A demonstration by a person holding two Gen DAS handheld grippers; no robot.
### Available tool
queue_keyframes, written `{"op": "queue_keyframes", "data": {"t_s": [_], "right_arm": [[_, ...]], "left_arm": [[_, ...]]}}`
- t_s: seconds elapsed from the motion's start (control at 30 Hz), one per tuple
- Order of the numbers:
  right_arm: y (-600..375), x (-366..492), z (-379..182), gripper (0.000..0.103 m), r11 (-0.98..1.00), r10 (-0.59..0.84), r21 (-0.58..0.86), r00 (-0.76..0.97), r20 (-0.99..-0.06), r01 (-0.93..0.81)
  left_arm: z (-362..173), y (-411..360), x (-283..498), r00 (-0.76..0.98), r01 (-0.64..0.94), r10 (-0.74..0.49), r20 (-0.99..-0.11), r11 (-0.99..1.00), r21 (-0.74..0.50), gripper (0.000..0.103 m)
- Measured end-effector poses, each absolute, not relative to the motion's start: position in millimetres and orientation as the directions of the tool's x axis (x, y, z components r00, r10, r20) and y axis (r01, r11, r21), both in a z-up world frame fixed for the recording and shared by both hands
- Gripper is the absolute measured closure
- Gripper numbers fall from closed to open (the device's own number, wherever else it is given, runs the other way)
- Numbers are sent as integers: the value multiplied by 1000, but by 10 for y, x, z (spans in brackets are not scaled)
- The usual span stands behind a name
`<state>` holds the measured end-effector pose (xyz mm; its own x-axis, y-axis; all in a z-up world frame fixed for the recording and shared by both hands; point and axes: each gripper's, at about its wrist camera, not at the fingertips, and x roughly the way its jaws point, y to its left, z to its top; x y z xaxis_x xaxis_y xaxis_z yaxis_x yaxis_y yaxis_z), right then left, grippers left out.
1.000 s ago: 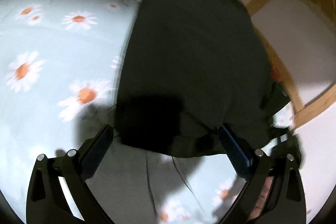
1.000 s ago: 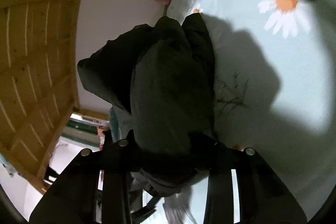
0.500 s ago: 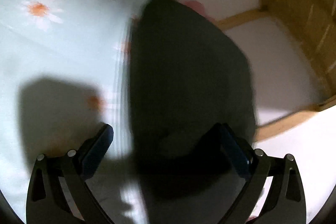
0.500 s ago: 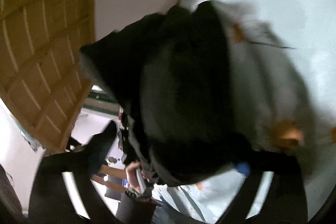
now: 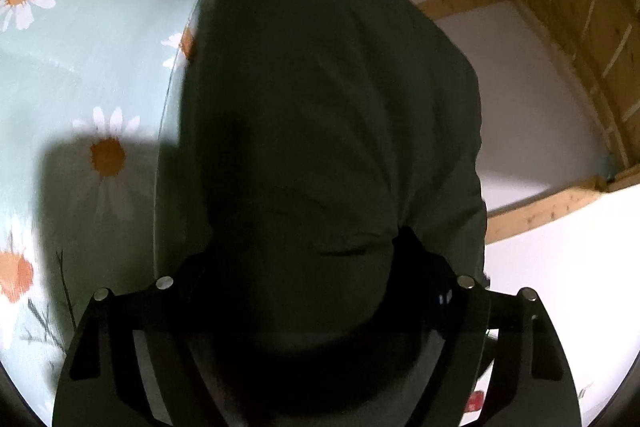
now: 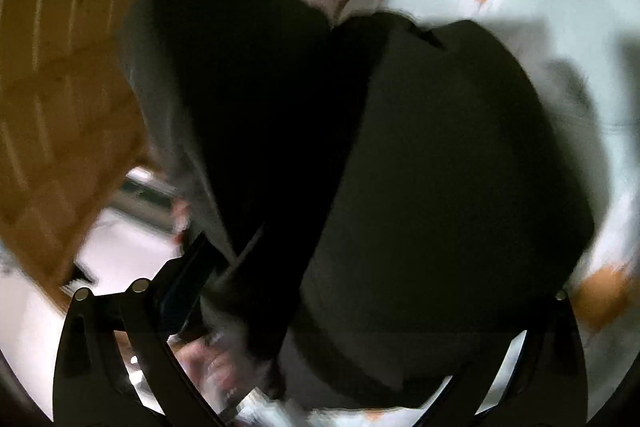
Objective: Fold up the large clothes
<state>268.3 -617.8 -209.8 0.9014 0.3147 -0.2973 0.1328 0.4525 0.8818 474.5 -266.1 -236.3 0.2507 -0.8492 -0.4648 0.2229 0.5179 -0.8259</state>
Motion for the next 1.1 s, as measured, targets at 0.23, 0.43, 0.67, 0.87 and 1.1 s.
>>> {"op": "queue_keyframes", "data": {"t_s": [0.23,0.43,0.67,0.87,1.1], "right_arm": [[-6101,2598,-1746,63,513,348,856,896,-276,64],[-5952,2671,-1587,67,475,429,880,879,-210,-22],[-5719,2763,-1254,68,499,479,858,864,-154,-123],[-5281,3037,-834,68,511,550,830,827,-114,-225],[-4345,3629,-109,68,493,688,764,723,-51,-415]], "left_arm": [[-2292,-2566,4614,288,241,-830,-478,546,-802,30],[-2228,-2482,4571,364,238,-812,-456,555,-797,34],[-1943,-2224,4433,437,268,-792,-425,567,-779,34],[-1477,-1920,4269,535,296,-751,-387,596,-746,35],[-836,-990,4119,698,292,-660,-279,618,-730,35]]}}
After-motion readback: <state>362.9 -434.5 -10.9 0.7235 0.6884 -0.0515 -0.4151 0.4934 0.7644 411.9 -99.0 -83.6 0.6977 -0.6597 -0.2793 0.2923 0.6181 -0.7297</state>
